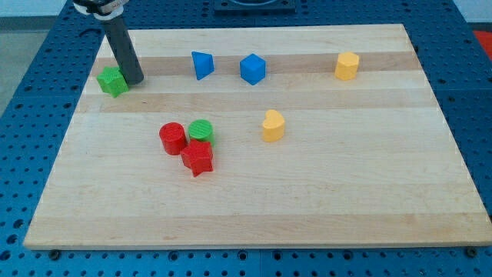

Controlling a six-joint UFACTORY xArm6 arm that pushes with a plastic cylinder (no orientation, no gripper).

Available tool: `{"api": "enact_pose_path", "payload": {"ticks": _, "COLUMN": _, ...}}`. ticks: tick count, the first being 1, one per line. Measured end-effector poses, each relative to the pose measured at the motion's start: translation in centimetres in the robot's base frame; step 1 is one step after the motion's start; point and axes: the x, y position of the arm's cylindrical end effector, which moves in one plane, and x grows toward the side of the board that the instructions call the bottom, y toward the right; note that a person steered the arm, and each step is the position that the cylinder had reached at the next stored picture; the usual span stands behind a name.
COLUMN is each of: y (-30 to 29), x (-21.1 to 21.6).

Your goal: Move the green star towards center left

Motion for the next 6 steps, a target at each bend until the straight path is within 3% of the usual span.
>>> {"api": "enact_pose_path", "payload": {"ticks": 1, "y": -0.2, "x": -4.2}}
{"api": "enact_pose_path", "payload": {"ticks": 2, "y": -2.3, "x": -4.8}}
{"api": "enact_pose_path", "payload": {"ticks": 5, "y": -0.3, "x": 7.9}}
{"api": "enact_pose_path", "payload": {"ticks": 6, "y": -0.3, "x": 7.0}}
